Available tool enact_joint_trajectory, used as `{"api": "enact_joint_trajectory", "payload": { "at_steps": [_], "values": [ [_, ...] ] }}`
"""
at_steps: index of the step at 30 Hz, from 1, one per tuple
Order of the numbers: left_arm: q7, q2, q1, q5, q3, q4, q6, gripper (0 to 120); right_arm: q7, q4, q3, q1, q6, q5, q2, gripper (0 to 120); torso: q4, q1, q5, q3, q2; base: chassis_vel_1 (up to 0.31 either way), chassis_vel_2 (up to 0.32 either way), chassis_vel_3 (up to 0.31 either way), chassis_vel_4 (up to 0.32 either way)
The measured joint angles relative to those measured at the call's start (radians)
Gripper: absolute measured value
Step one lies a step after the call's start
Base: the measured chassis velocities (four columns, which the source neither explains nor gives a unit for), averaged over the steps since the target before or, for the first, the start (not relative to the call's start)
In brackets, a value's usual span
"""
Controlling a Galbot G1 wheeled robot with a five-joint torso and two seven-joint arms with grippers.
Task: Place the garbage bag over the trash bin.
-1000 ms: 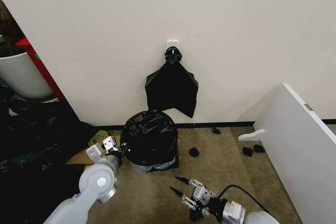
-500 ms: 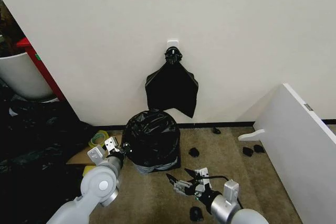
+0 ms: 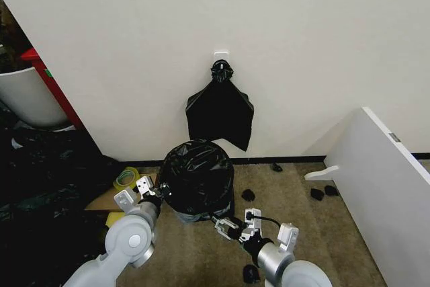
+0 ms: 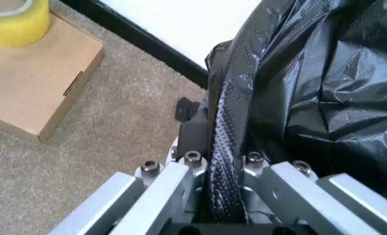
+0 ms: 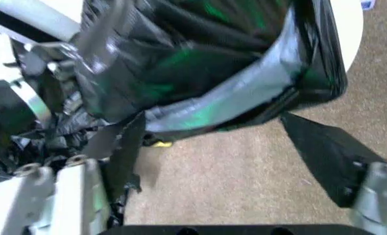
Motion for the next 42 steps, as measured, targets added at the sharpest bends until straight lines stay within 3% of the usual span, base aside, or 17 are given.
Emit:
{"api": "enact_joint_trajectory", "payload": {
  "at_steps": [6, 8, 10, 21, 31, 34, 42],
  "values": [
    [0.003, -0.002, 0.004, 0.000, -0.002, -0.003, 0.000, 1, -0.010, -0.017, -0.002, -0.001, 0.008, -0.006, 0.013, 55, 0.0000, 0.000, 0.0000, 0.000, 0.000, 0.000, 0.000, 0.000, 0.000],
    [0.009, -0.002, 0.005, 0.002, -0.005, -0.003, 0.004, 1, -0.016, -0.018, 0.000, 0.000, 0.015, -0.005, 0.019, 41, 0.0000, 0.000, 0.0000, 0.000, 0.000, 0.000, 0.000, 0.000, 0.000],
    [0.010, -0.003, 0.005, 0.002, -0.005, -0.003, 0.005, 1, -0.017, -0.018, 0.001, 0.001, 0.015, -0.005, 0.020, 40, 0.0000, 0.000, 0.0000, 0.000, 0.000, 0.000, 0.000, 0.000, 0.000],
    [0.014, -0.008, 0.015, 0.007, 0.000, -0.013, 0.007, 1, -0.024, -0.035, -0.003, 0.004, 0.014, -0.024, 0.029, 0, 0.0000, 0.000, 0.0000, 0.000, 0.000, 0.000, 0.000, 0.000, 0.000],
    [0.007, -0.008, 0.008, -0.002, -0.006, -0.014, -0.004, 1, -0.040, -0.068, -0.024, -0.012, -0.002, -0.137, 0.019, 0, 0.0000, 0.000, 0.0000, 0.000, 0.000, 0.000, 0.000, 0.000, 0.000],
    [0.002, -0.009, 0.007, -0.016, -0.007, -0.020, -0.008, 1, -0.044, -0.122, -0.040, 0.005, -0.004, -0.219, 0.030, 0, -0.0001, 0.000, 0.0001, 0.000, 0.000, 0.000, 0.000, 0.000, 0.000],
    [-0.015, -0.008, 0.013, -0.071, -0.015, -0.050, -0.003, 1, -0.037, -0.239, -0.033, 0.068, -0.003, -0.269, 0.064, 0, 0.0000, 0.000, 0.0000, 0.000, 0.000, 0.000, 0.000, 0.000, 0.000]
  ]
}}
